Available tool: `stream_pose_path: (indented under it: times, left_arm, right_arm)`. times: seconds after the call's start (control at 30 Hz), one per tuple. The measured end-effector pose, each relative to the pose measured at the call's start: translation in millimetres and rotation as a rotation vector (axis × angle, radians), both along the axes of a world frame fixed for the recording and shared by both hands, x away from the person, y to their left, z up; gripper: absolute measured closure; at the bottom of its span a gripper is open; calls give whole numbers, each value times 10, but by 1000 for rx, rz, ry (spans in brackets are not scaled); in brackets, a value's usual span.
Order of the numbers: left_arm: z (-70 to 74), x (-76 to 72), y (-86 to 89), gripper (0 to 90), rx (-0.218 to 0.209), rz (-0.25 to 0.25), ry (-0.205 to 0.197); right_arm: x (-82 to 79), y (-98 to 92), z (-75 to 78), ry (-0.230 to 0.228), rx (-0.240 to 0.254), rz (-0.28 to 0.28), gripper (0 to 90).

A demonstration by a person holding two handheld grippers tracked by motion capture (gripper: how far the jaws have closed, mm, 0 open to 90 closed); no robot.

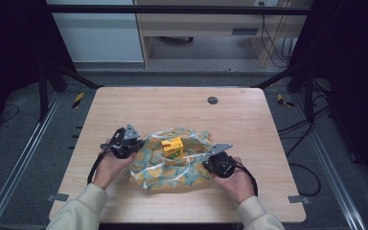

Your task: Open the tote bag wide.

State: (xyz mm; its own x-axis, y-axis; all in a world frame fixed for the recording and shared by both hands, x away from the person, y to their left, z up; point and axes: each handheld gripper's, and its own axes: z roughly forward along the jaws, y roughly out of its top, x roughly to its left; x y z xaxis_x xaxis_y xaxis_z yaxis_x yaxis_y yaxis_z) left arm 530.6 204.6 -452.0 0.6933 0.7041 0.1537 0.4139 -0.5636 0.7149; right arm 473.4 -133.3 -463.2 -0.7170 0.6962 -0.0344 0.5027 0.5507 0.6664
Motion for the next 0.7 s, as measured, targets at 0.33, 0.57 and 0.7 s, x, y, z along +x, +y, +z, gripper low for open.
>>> stream_pose_path:
  times: [0.33,0.57,0.7]
  left_arm:
    - [23,-18,-76,882,17,-25,-10]
    - [5,-19,-89,887,26,-26,-8]
    - [8,-18,-97,892,22,-23,-14]
  right_arm:
    - [70,-97,137,-114,23,-68,323]
    - [114,-110,-14,-44,-1,-97,314]
    - [80,-76,-42,-27,-14,-63,629]
